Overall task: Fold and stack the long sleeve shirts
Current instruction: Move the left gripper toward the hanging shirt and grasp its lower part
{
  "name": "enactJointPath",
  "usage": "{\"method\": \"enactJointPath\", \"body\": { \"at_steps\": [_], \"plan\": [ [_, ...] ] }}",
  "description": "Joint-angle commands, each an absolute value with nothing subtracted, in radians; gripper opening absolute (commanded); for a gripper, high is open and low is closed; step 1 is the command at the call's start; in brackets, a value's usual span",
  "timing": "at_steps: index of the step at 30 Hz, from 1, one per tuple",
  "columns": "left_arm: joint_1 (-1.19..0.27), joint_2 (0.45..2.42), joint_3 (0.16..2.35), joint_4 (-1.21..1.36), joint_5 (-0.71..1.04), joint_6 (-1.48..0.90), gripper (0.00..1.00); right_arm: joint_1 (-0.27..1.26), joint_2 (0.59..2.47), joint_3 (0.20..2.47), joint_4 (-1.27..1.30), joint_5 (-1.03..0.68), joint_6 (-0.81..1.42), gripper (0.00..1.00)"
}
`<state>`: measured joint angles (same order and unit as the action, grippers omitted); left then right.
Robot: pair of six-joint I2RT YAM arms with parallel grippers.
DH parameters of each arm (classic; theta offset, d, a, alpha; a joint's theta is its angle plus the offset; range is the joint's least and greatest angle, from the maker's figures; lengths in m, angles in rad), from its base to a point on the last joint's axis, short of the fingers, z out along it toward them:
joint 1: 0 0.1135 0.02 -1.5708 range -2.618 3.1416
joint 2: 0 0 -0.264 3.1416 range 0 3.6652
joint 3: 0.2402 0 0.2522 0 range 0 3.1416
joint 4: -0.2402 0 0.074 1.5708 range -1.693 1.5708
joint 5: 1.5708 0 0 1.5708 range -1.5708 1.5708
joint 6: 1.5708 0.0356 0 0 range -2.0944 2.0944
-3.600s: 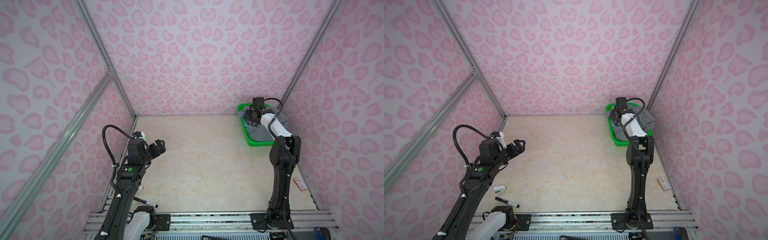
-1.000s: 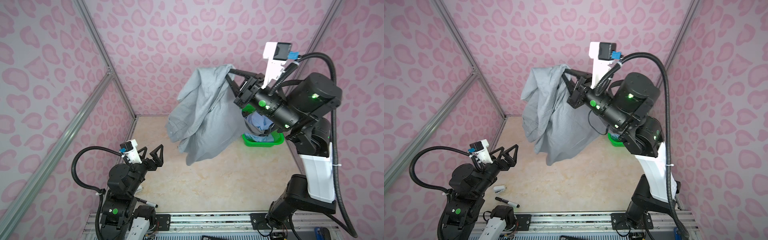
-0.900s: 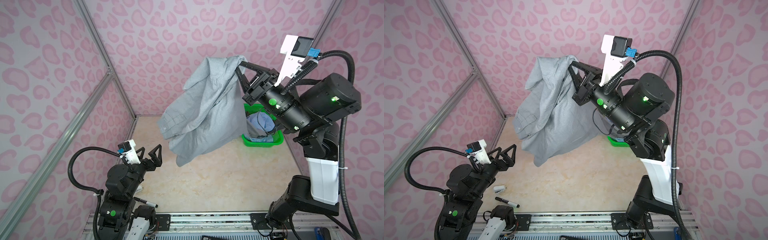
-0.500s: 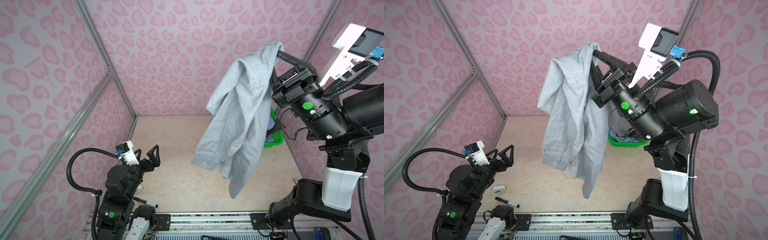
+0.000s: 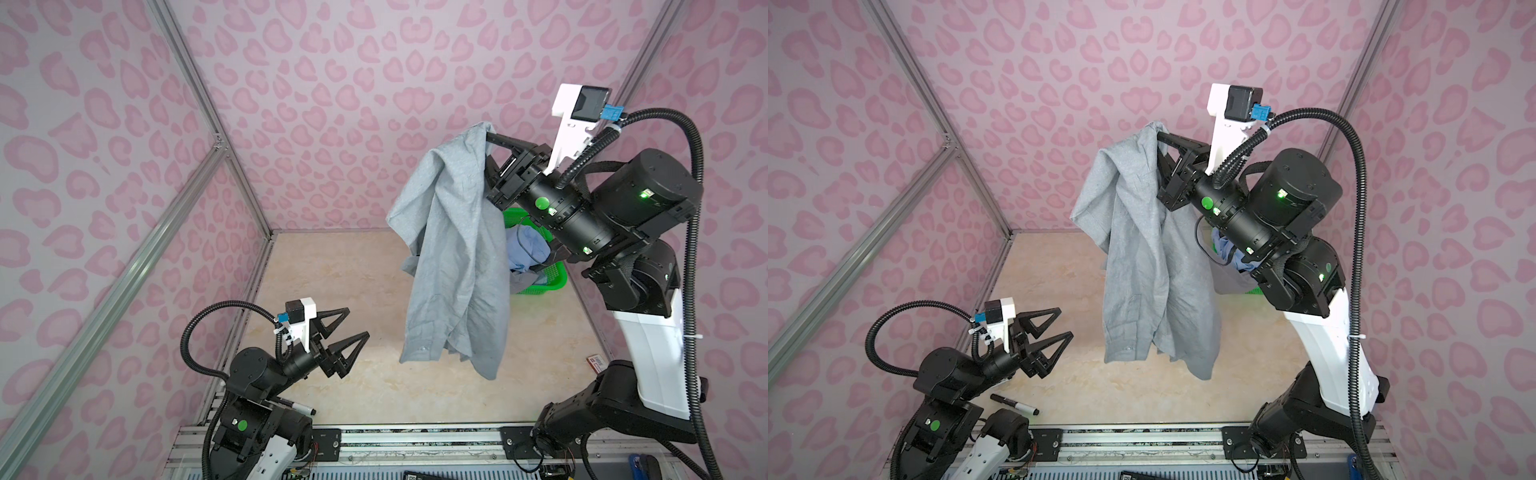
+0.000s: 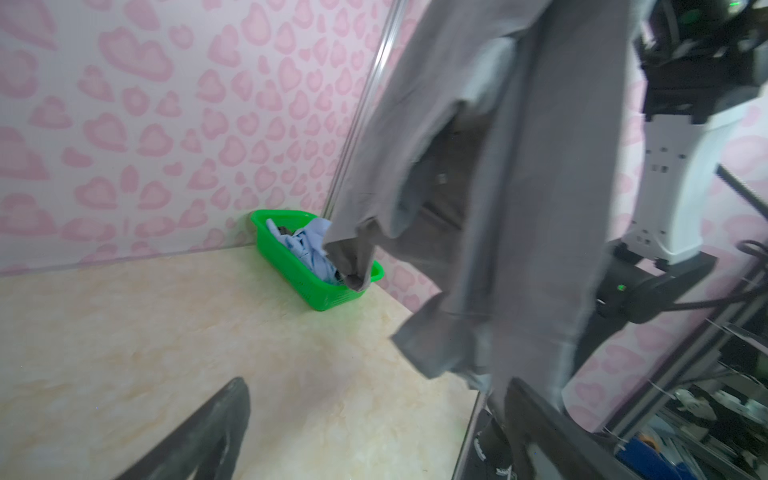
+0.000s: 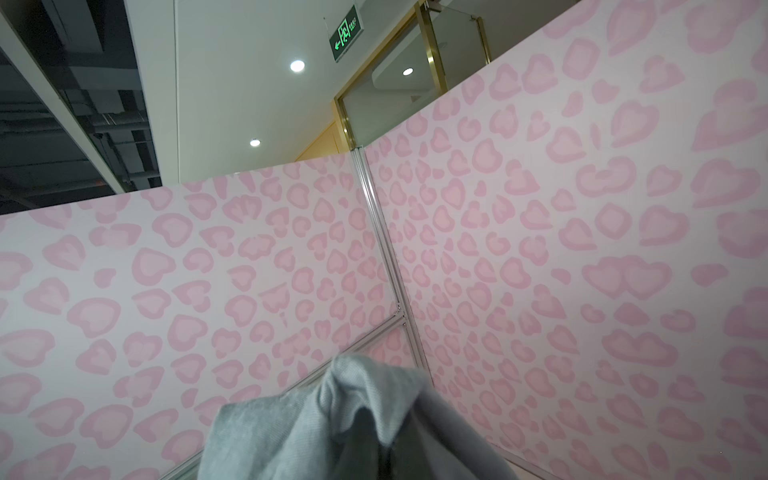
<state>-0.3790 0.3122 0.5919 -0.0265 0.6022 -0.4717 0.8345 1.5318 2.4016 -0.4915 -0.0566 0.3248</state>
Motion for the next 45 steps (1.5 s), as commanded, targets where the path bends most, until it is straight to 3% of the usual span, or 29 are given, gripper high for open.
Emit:
{"method": "enactJointPath", "body": {
  "at_steps": [1, 5, 13, 20, 25, 30, 32, 37, 40, 45],
  "plan": [
    [-0.401, 0.334, 0.608, 0.086, 0.611, -0.472, 0.97, 0.819, 1.526, 2.347, -0.418, -0.105, 0.364, 0.00],
    [-0.410, 0.412, 0.631, 0.067, 0.594, -0.407, 0.97, 0.809, 1.526, 2.305, -0.401, -0.140, 0.378, 0.00],
    [-0.411, 0.578, 0.678, 0.098, 0.317, -0.291, 0.97, 0.808, 1.507, 2.231, -0.369, -0.225, 0.387, 0.00],
    [-0.481, 0.793, 0.773, 0.165, 0.365, -0.331, 0.97, 0.808, 1.489, 2.181, -0.354, -0.269, 0.380, 0.00],
    [-0.623, 0.838, 0.759, 0.219, 0.274, -0.286, 0.97, 0.810, 1.485, 2.140, -0.330, -0.310, 0.390, 0.00],
    [-0.663, 0.889, 0.748, 0.282, 0.327, -0.313, 0.98, 0.810, 1.480, 2.108, -0.300, -0.342, 0.405, 0.00],
    [-0.680, 0.912, 0.749, 0.299, 0.346, -0.318, 0.86, 0.809, 1.483, 2.105, -0.293, -0.354, 0.411, 0.00],
    [-0.688, 0.915, 0.758, 0.277, 0.310, -0.303, 0.44, 0.810, 1.473, 2.086, -0.290, -0.355, 0.406, 0.00],
    [-0.688, 0.884, 0.779, 0.240, 0.241, -0.273, 0.04, 0.808, 1.457, 2.046, -0.277, -0.337, 0.399, 0.00],
    [-0.682, 0.846, 0.822, 0.199, 0.145, -0.230, 0.04, 0.785, 1.426, 1.963, -0.228, -0.336, 0.429, 0.00]
  ]
}}
